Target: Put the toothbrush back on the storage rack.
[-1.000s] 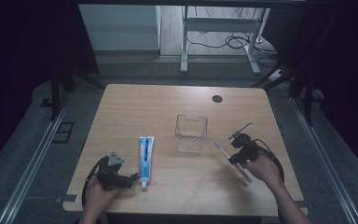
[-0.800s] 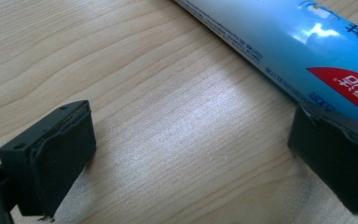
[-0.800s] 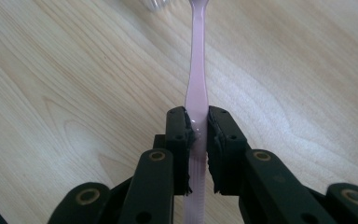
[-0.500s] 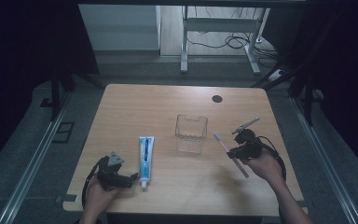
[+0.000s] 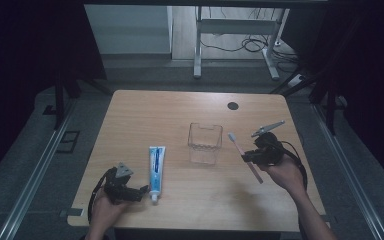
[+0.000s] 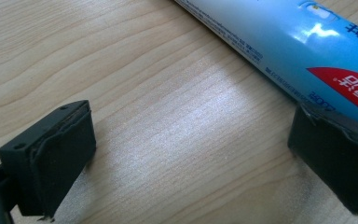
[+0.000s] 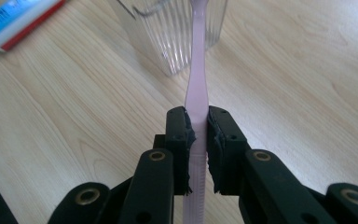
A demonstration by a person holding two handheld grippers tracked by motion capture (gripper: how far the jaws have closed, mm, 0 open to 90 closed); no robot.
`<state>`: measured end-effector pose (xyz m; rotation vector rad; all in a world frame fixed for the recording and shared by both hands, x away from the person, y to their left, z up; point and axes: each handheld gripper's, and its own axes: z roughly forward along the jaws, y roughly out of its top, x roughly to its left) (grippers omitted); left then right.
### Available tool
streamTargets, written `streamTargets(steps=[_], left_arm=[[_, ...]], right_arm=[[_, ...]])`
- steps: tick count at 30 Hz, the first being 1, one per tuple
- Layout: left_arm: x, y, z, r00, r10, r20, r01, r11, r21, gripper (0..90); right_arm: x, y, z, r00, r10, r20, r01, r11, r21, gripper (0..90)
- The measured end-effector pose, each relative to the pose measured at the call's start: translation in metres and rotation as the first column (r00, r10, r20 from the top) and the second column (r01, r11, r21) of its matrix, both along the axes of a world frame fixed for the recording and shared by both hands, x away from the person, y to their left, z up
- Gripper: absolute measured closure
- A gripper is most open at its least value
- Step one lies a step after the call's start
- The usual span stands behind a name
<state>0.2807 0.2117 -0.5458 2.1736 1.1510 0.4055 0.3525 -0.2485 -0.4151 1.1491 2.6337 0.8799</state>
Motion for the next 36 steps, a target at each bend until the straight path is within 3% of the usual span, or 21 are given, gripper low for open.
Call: streamTargets(steps=[10, 36], left_arm=[[0.000, 0.000, 0.000, 1.0000, -0.001, 0.001, 0.001, 1.0000, 0.001, 0.8], [0.000, 0.000, 0.000, 1.0000, -0.001, 0.001, 0.001, 1.0000, 0.001, 0.9]], right_arm=[[0.002, 0.007, 0.011, 0.9990, 0.010, 0.043, -0.012, 0.999, 0.048, 78.4], [0.013, 0.035, 0.028, 0.9903, 0.020, 0.138, -0.036, 0.992, 0.118, 78.4]])
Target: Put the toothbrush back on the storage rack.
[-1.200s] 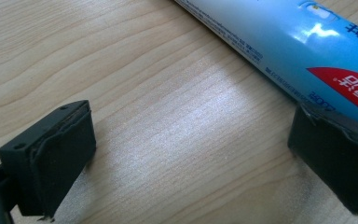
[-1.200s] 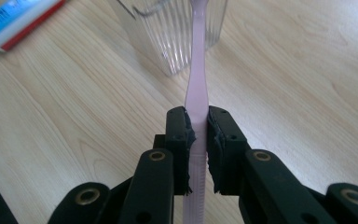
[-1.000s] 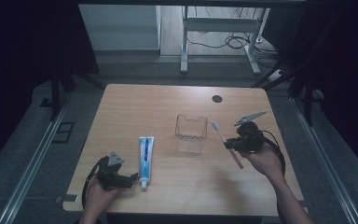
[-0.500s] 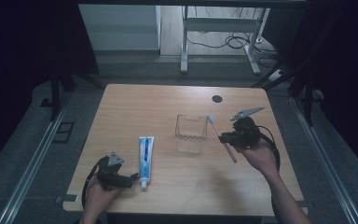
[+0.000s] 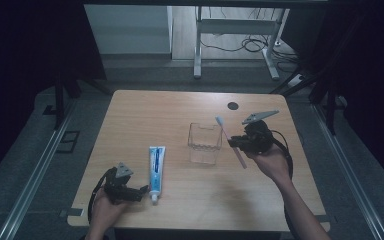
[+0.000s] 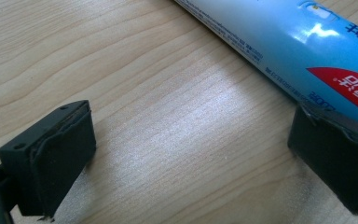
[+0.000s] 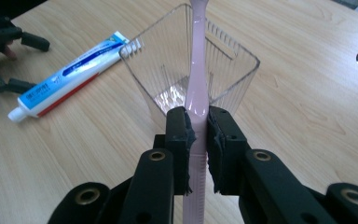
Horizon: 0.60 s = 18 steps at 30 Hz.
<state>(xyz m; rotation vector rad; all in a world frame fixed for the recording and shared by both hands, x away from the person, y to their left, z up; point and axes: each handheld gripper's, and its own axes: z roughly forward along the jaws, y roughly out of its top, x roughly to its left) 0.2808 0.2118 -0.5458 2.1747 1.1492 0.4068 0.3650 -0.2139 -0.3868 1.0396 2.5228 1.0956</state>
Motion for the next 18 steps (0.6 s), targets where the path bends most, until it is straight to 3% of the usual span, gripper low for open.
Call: streamTargets(steps=[18], left_arm=[[0.000, 0.000, 0.000, 1.0000, -0.001, 0.001, 0.001, 1.0000, 0.000, 0.9]], right_arm=[[0.014, 0.022, 0.009, 0.9986, 0.008, 0.052, -0.010, 0.999, 0.038, 78.4]])
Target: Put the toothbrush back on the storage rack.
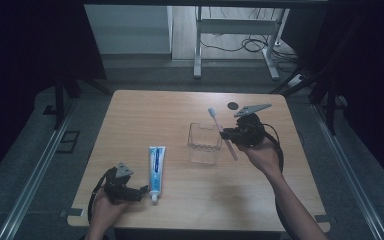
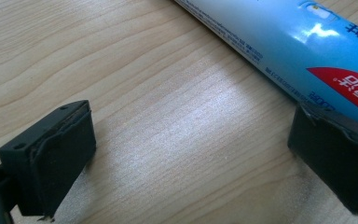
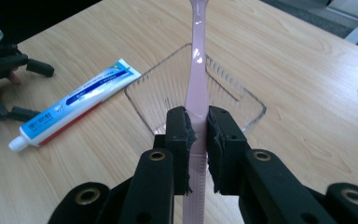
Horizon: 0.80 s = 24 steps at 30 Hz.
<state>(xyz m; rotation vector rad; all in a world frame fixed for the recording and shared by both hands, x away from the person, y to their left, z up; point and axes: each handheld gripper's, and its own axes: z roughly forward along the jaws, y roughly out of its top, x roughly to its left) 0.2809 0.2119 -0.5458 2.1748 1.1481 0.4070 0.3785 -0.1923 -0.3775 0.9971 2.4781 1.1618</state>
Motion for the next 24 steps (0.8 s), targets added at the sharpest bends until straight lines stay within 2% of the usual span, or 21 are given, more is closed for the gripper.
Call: streamTargets(steps=[24], left_arm=[[0.000, 0.000, 0.000, 1.0000, 0.000, 0.000, 0.000, 1.0000, 0.001, 0.9]], right_arm=[[0.018, 0.031, 0.022, 0.9981, 0.015, 0.059, -0.017, 0.999, 0.037, 78.5]])
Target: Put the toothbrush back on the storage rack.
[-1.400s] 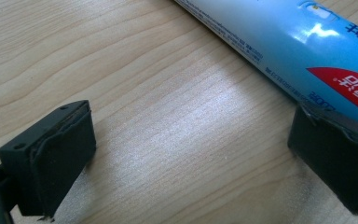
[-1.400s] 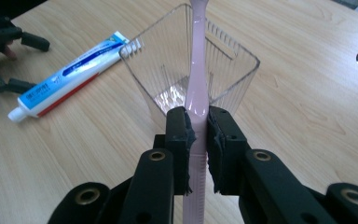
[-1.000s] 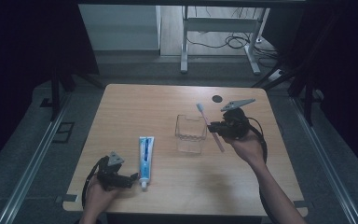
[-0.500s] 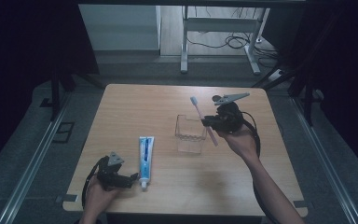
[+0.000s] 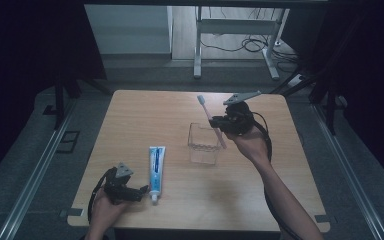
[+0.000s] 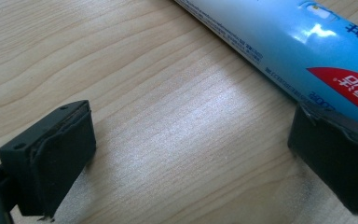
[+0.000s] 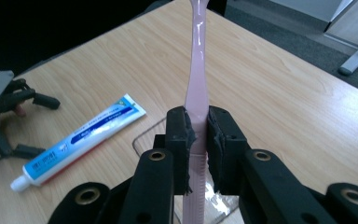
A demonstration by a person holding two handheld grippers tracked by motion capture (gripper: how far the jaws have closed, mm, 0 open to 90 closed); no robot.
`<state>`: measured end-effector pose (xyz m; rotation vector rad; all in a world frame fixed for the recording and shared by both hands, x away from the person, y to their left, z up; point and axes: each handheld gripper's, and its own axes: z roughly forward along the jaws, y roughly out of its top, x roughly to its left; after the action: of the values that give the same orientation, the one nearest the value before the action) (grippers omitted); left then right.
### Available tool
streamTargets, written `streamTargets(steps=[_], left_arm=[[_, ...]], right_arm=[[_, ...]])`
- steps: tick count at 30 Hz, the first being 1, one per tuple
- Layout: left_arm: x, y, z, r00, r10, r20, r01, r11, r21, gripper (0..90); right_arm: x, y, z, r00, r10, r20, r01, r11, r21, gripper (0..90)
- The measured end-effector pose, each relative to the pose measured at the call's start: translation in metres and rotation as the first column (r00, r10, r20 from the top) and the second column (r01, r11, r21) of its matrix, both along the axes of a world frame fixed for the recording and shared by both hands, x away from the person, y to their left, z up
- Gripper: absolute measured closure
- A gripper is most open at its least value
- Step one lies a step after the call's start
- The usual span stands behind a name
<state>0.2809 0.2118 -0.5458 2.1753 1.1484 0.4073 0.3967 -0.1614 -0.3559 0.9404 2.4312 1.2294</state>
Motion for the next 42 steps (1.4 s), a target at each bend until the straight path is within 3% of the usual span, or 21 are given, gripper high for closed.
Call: streamTargets(steps=[13, 42], left_arm=[[0.000, 0.000, 0.000, 1.0000, 0.000, 0.000, 0.000, 1.0000, 0.000, 0.8], [0.000, 0.000, 0.000, 1.0000, -0.001, -0.002, 0.001, 1.0000, 0.001, 0.8]], right_arm=[[0.014, 0.016, -0.008, 0.9997, -0.022, 0.012, 0.022, 1.000, 0.012, 78.4], [0.023, 0.032, -0.061, 0.9996, -0.027, 0.007, 0.027, 1.000, -0.015, 78.4]])
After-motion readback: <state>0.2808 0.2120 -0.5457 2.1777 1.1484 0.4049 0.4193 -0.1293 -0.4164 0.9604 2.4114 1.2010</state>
